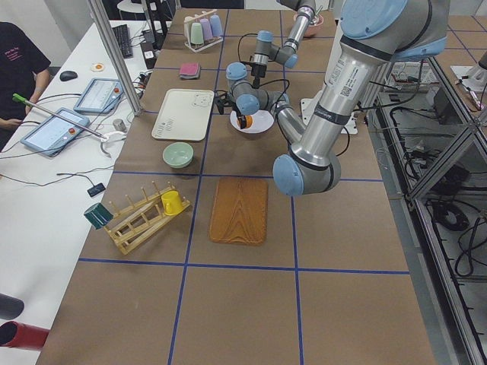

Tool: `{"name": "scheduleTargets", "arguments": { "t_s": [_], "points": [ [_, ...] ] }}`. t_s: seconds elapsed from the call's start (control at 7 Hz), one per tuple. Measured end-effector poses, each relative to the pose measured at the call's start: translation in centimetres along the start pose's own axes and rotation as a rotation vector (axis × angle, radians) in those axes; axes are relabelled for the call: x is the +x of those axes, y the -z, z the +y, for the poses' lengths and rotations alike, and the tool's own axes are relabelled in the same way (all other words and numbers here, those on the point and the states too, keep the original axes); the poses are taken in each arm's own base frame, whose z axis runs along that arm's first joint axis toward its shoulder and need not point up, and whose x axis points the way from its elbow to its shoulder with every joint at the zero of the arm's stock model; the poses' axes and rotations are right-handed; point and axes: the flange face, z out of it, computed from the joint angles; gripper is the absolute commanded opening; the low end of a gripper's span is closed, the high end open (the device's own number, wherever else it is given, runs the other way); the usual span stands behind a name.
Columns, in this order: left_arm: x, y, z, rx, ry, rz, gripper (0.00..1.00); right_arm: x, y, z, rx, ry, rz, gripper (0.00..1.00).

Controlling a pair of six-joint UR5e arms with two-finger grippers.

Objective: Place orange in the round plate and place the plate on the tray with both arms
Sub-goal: 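Carry the orange onto the plate with the left gripper while the right grips the rim, then open the left gripper and lift it away from the orange on the plate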

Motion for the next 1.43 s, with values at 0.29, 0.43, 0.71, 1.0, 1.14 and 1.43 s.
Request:
{"name": "scheduleTargets", "arguments": {
  "t_s": [0.29,0.43,0.71,1.0,1.14,1.43],
  "points": [
    [1.6,-1.5,2.3,-0.009,-0.010,0.001,0.98,-0.2,-0.7,-0.2,0.007,0.000,0.000,0.98],
    [1.8,-1.5,2.6,0.003,-0.016,0.004,0.98,-0.5,-1.2,-0.3,0.016,-0.002,-0.003,0.95],
    [1.5,0.5,1.7,0.020,-0.017,0.028,0.98,-1.3,-2.2,-0.1,0.027,-0.008,-0.005,0.93],
    [-0.7,4.0,-0.6,0.007,-0.031,0.052,0.97,-1.7,-2.7,0.3,0.023,-0.009,-0.008,0.94],
    [-1.8,4.9,-1.4,-0.001,-0.035,0.054,0.97,-2.2,-2.7,0.3,0.022,-0.019,-0.018,0.98],
    [-2.5,5.3,-1.8,-0.004,-0.037,0.054,0.97,-3.2,-2.3,-0.1,0.024,-0.062,-0.060,0.86]
  ]
}}
